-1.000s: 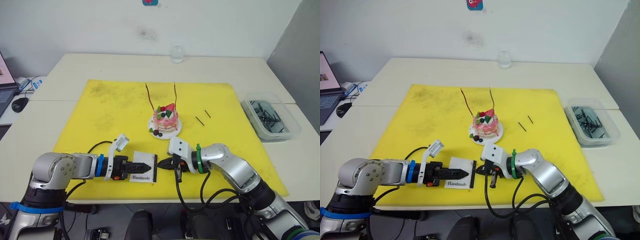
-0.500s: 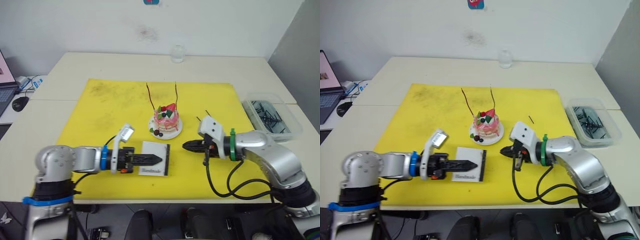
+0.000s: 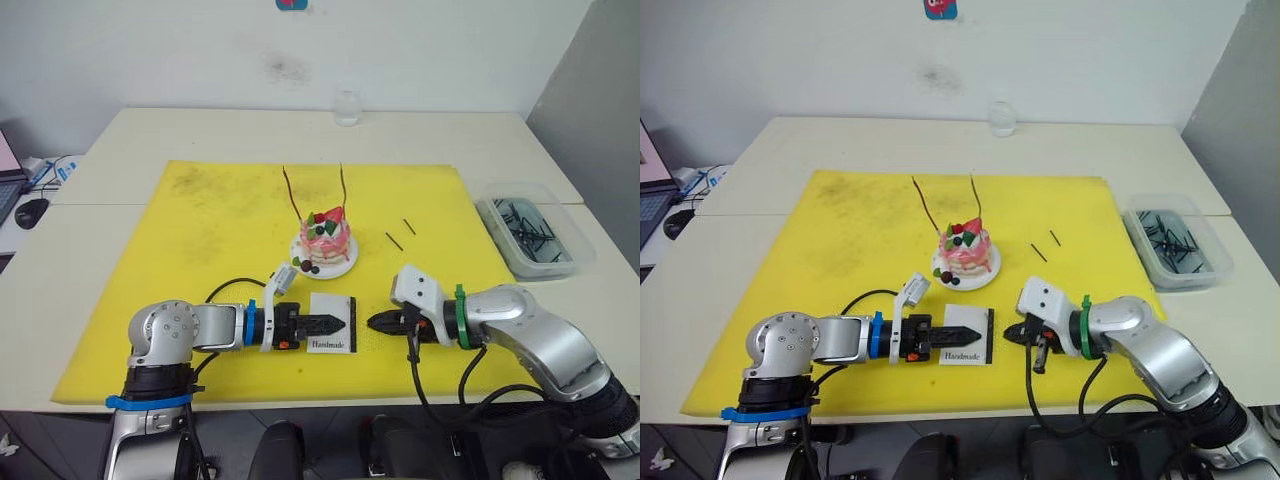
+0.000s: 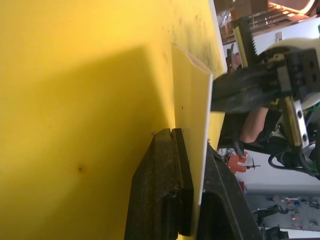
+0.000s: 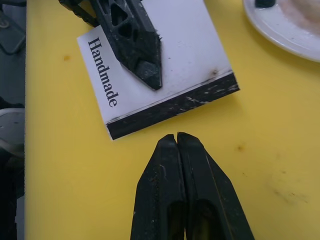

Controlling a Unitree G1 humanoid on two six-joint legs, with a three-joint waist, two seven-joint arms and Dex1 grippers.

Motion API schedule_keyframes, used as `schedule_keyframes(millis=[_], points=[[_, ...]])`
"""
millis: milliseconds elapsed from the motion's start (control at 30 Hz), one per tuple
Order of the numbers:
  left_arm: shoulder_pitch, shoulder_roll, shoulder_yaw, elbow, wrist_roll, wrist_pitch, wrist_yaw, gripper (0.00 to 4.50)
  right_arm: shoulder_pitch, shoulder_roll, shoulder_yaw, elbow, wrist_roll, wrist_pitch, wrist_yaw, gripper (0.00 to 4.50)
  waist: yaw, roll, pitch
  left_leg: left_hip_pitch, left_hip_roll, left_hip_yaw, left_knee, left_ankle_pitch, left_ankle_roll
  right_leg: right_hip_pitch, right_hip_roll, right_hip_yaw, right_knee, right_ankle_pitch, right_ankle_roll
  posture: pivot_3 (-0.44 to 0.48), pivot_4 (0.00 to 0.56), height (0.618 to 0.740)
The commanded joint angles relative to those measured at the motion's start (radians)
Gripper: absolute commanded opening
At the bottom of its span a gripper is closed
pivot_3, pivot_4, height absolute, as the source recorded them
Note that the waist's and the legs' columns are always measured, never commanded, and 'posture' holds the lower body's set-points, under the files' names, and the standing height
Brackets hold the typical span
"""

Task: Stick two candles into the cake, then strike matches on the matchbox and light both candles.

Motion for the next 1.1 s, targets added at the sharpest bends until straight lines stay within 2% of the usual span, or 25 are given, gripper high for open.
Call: schedule_keyframes(millis=[33, 267, 733, 1100], points=[[0.008, -0.008, 0.005, 0.019, 0.021, -0.008, 0.007, 0.02, -0.024, 0.006, 0.005, 0.013, -0.017, -0.035, -0.004, 0.0, 0.0, 0.0, 0.0, 0.0, 0.0, 0.0, 0.0, 0.0, 0.0, 0.0, 0.0, 0.0, 0.0, 0.0, 0.0, 0.0, 0.15, 0.74], [0.006, -0.008, 0.017, 0.025, 0.027, 0.006, 0.008, 1.99, -0.051, 0.02, 0.029, 0.063, -0.042, -0.064, -0.002, 0.0, 0.001, 0.0, 0.0, 0.0, 0.0, 0.0, 0.0, 0.0, 0.0, 0.0, 0.0, 0.0, 0.0, 0.0, 0.001, 0.0, 0.15, 0.74], [-0.011, -0.023, 0.046, 0.056, 0.035, 0.023, 0.018, 1.99, -0.101, 0.068, 0.075, 0.128, -0.077, -0.085, 0.012, 0.0, 0.0, 0.0, 0.0, 0.001, 0.0, 0.0, 0.001, 0.0, 0.0, 0.001, 0.0, 0.0, 0.0, 0.001, 0.0, 0.0, 0.15, 0.74], [-0.004, -0.025, 0.042, 0.043, 0.037, 0.016, 0.019, 1.99, -0.097, 0.087, 0.065, 0.119, -0.072, -0.068, 0.01, 0.0, 0.0, 0.0, 0.0, 0.001, 0.0, -0.001, 0.001, 0.0, 0.0, 0.001, 0.0, 0.0, 0.0, 0.001, 0.0, 0.0, 0.15, 0.74]])
